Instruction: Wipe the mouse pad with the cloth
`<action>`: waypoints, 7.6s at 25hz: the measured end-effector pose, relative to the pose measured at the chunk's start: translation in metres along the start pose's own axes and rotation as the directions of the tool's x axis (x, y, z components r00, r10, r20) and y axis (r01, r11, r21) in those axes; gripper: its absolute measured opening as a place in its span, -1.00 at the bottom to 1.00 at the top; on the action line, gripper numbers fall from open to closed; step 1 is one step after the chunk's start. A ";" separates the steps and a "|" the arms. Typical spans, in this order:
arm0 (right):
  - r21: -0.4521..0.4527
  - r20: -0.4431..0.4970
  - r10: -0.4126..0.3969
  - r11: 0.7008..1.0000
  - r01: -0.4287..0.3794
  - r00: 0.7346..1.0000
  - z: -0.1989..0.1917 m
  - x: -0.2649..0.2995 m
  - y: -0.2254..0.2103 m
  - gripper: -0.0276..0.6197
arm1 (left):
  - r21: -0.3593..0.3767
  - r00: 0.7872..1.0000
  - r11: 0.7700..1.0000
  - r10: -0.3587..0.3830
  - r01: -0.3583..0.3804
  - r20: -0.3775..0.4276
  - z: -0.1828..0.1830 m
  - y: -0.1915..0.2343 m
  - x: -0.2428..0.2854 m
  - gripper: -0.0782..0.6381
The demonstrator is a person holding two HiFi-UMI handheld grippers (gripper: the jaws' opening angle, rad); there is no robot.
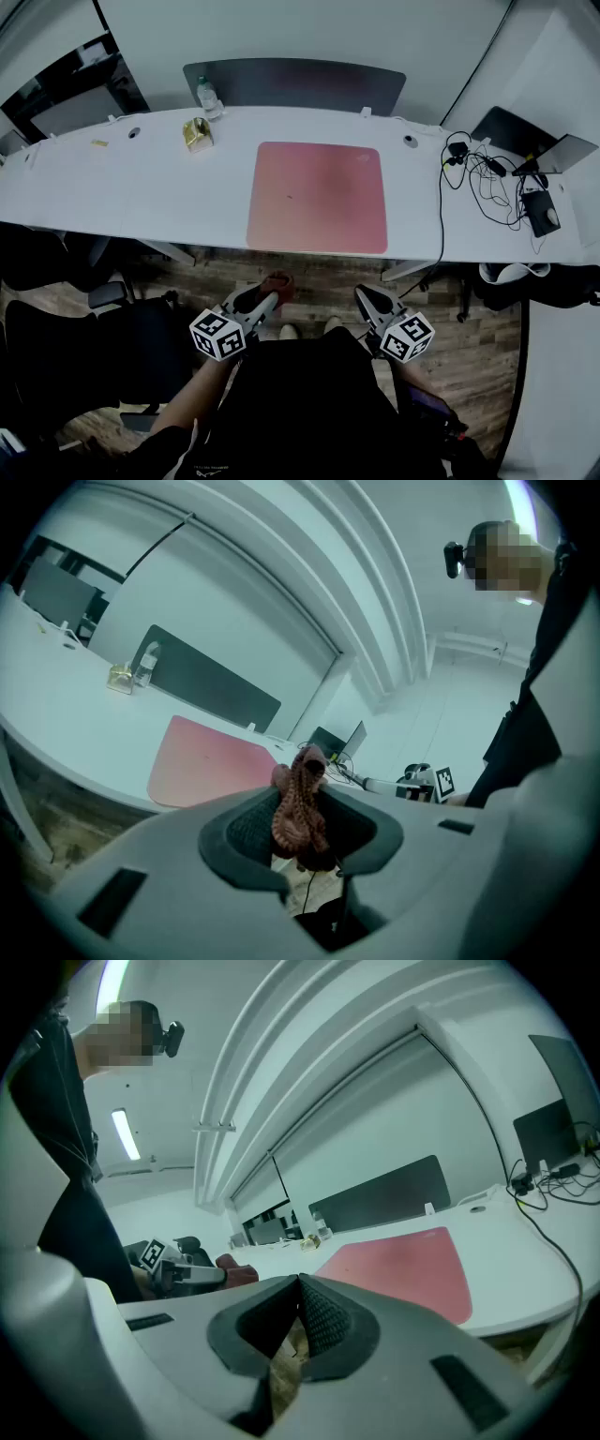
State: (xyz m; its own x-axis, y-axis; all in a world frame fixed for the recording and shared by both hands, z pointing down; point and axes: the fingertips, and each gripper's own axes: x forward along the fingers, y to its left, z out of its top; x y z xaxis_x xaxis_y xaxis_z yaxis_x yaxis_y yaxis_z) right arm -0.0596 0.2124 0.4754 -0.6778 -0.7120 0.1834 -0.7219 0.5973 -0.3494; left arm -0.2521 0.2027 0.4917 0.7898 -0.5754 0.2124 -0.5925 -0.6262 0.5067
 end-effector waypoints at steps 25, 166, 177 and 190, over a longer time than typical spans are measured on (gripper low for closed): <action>0.023 -0.023 -0.034 0.999 0.034 0.999 -0.009 0.015 0.004 -0.83 | -0.075 0.994 0.993 0.091 -0.095 -0.058 -0.016 0.033 -0.004 -0.43; 0.183 0.018 -0.110 0.978 0.105 0.994 0.066 -0.020 -0.294 -0.83 | -0.072 0.929 0.988 0.105 -0.139 -0.354 -0.044 0.012 0.398 -0.48; 0.176 0.006 -0.053 0.983 0.051 0.999 0.067 -0.008 -0.292 -0.83 | -0.051 0.919 0.973 0.193 -0.223 -0.343 -0.039 0.031 0.380 -0.48; 0.165 -0.013 0.003 0.986 -0.001 1.000 0.071 0.015 -0.274 -0.83 | 0.010 0.901 0.953 0.288 -0.302 -0.324 -0.024 0.067 0.341 -0.48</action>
State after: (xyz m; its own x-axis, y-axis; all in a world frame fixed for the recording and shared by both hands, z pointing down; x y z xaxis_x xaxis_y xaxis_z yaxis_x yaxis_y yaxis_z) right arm 0.1381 0.0122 0.5090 -0.6819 -0.7051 0.1943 -0.6883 0.5289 -0.4965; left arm -0.0192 -0.0229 0.6184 0.5920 -0.5287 0.6083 -0.8047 -0.4288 0.4106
